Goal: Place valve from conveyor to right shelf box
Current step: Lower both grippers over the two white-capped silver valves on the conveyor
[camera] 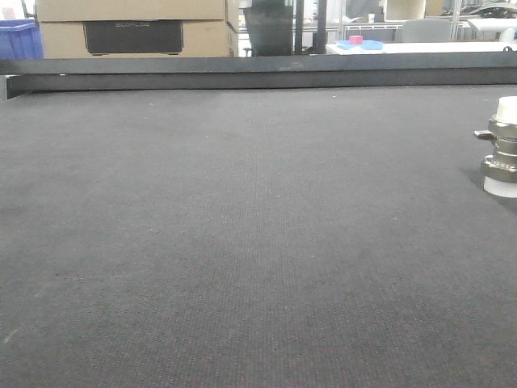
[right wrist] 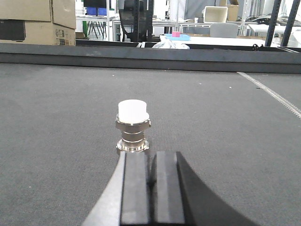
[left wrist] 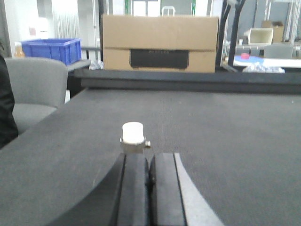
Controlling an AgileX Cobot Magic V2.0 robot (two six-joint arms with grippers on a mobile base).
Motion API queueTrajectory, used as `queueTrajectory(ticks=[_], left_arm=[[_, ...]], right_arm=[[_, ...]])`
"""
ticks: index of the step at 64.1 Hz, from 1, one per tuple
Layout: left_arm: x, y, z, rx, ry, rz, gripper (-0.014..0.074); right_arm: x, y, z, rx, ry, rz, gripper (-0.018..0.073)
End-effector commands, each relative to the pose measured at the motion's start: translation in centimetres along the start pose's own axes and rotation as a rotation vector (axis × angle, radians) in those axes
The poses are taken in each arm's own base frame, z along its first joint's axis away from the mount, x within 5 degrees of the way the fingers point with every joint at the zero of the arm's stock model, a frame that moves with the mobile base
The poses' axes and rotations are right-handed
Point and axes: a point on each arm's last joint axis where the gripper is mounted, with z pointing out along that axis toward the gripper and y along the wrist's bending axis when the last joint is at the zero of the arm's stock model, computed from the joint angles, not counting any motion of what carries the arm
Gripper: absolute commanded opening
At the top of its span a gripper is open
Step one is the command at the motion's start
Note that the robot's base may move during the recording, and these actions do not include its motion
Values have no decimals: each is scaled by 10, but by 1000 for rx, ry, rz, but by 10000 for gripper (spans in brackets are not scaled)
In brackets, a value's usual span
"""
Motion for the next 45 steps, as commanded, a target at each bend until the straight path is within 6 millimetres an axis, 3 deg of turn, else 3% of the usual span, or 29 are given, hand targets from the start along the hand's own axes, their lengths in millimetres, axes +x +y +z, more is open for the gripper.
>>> queueTrajectory(ticks=[1,21,26,34,40,45], left_arm=[[-6,0,-1,-2,-55,-11,-111],[-21,0,-3,-2,-205,-11,-111],[-41,1,-5,-3,-236,-11,-111],[-77,1,-7,-5,-157,-9,-106],[-97,2,-3,-6,-62,-6,-8],[-112,2,4,-6,10,-6,134]], right_arm=[[-3,0,0,0,-26,0,-162],[-20,-1,-2,10,-216,0,-162],[-23,-1,-3,12,-246,0,-162],[-56,1,-12,2,-261,0,-162],[-81,2,-21,-7,-251,-2,-146],[-96,3,-21,-11,-211,-3,-35]])
